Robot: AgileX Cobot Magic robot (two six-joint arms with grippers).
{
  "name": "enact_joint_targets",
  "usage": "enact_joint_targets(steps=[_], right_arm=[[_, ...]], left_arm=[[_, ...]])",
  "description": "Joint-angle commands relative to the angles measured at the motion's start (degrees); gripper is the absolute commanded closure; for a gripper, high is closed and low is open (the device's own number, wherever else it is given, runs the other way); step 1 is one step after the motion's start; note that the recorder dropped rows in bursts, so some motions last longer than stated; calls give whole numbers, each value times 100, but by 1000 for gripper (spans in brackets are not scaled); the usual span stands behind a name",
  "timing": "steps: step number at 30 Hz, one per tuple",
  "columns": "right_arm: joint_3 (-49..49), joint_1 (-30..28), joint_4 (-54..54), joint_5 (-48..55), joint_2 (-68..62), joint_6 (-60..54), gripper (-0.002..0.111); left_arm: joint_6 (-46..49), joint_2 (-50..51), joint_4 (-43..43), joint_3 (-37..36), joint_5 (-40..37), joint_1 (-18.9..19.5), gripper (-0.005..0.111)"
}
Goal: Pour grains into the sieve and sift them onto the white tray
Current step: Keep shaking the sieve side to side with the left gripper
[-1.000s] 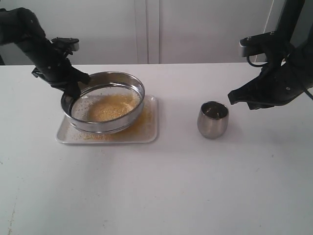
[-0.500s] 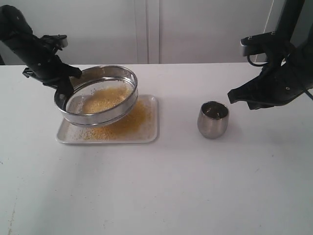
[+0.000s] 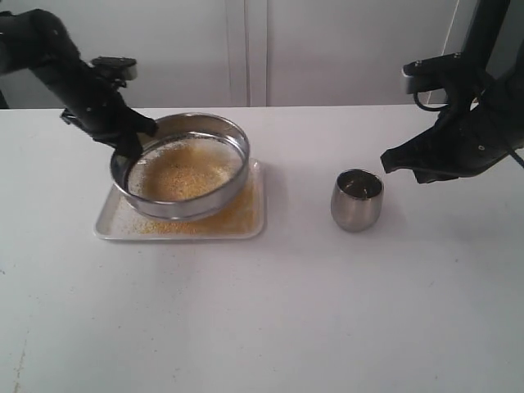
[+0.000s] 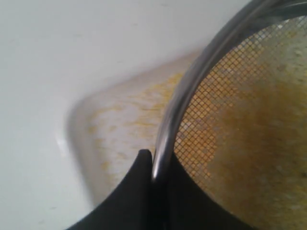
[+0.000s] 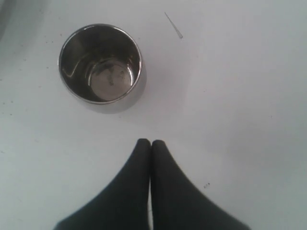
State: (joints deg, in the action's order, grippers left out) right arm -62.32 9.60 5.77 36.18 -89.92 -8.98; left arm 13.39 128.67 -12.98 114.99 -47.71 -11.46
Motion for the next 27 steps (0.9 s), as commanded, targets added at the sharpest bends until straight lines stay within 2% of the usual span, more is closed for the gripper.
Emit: enact_joint_targets(steps=[1, 3, 4, 5, 6, 7, 8, 9, 11, 12, 14, 16, 18, 19, 20, 23, 25, 27], right_arm=[[-29, -47, 1, -50, 15, 15, 108], [-29, -47, 1, -50, 15, 15, 108], [-29, -47, 1, -50, 15, 15, 108], [-29, -47, 1, -50, 15, 15, 108], [-29, -47, 1, -50, 15, 15, 108], [-29, -47, 1, -62, 15, 15, 108], [-29, -47, 1, -62, 15, 15, 108], [-29, -47, 1, -62, 15, 15, 108], [-29, -47, 1, -62, 15, 15, 108], [-29, -47, 1, -62, 15, 15, 108], [-29, -47, 1, -62, 15, 15, 108], [-29, -47, 1, -62, 15, 15, 108], [-29, -47, 1, -52, 15, 15, 108], [-29, -47, 1, -52, 15, 15, 108], [-29, -47, 1, -52, 15, 15, 108], [-29, -47, 1, -52, 15, 15, 108], [-29, -47, 1, -52, 15, 15, 108], [-29, -47, 1, -64, 15, 15, 108]], left_arm=[[-452, -182, 268, 44, -377, 297, 107], [-490, -196, -309, 44, -167, 457, 107], [-263, -173, -507, 44, -156, 357, 107], [27, -131, -583, 44, -185, 73, 107], [70, -127, -431, 44, -211, -73, 107], [-4, -138, 165, 44, -272, -173, 107], [-152, -167, 428, 44, -348, -99, 107], [-416, -194, 604, 44, -468, 187, 107], [-544, -194, -206, 44, -349, 541, 107], [-239, -152, -735, 44, -263, 478, 107], [72, -113, -973, 44, -267, 219, 107], [103, -112, -445, 44, -313, -6, 107], [-414, -137, 100, 44, -332, 261, 107], [-770, -161, 85, 44, -249, 473, 107], [-852, -161, -51, 44, -168, 500, 107], [-180, -123, -548, 44, -192, 147, 107], [26, -123, -214, 44, -226, -184, 107], [-243, -134, 403, 44, -253, -161, 107]])
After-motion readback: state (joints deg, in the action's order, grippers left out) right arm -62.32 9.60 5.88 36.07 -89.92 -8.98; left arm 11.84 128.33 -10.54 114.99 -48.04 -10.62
